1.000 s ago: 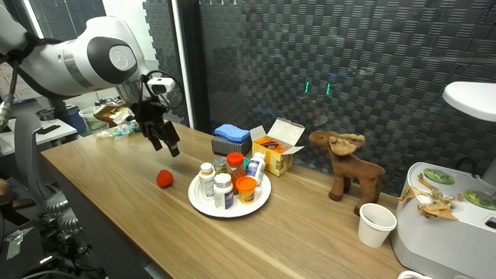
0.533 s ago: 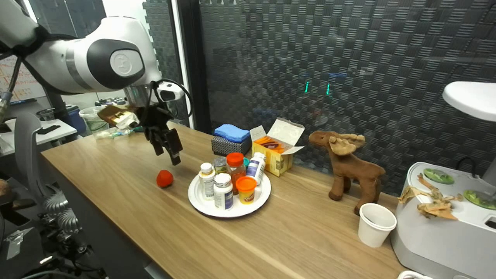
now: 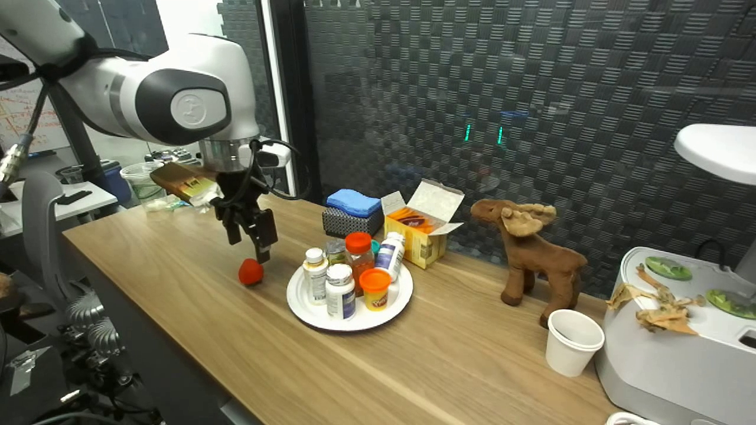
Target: Pick up the bottles and small containers from the table and put them on the white plate.
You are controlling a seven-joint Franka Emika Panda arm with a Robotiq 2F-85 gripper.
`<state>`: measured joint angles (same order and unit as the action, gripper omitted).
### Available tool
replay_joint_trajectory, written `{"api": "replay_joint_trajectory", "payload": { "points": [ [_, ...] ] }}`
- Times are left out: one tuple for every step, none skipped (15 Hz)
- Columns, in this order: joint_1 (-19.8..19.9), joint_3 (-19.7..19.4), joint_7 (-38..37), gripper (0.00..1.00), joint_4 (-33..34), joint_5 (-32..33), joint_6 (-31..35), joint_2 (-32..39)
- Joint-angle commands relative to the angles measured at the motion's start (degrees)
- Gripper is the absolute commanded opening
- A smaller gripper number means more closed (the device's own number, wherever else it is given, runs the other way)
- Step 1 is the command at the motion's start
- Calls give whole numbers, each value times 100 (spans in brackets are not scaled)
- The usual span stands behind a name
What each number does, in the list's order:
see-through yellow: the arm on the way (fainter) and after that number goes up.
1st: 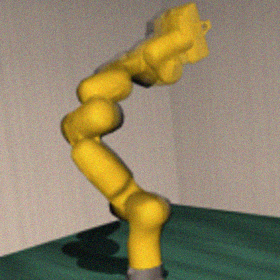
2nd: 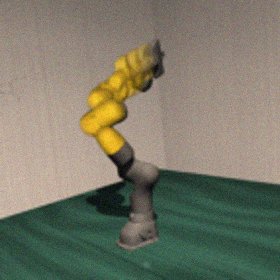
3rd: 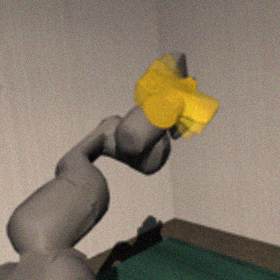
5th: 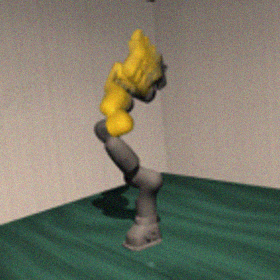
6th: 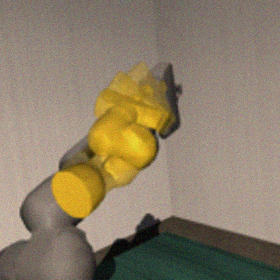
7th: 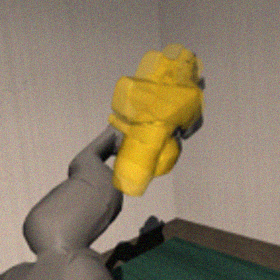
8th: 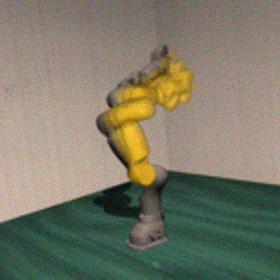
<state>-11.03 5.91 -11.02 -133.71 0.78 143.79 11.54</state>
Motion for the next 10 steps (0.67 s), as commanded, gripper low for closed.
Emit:
{"api": "replay_joint_trajectory", "payload": {
  "points": [
    [69,119,262,100,315,-147,-317,289],
    [51,109,222,100,367,-100,-354,364],
    [24,83,111,100,421,-36,-350,460],
    [-7,45,-11,100,468,34,-322,543],
    [-24,47,-26,100,540,36,-347,648],
    [-65,30,-108,100,583,84,-339,725],
    [-98,16,-158,100,626,123,-341,796],
    [-148,-15,-264,94,655,192,-329,847],
    [-214,-49,-408,76,655,273,-316,865],
    [-265,-77,-538,66,666,337,-307,890]
  ]
}}
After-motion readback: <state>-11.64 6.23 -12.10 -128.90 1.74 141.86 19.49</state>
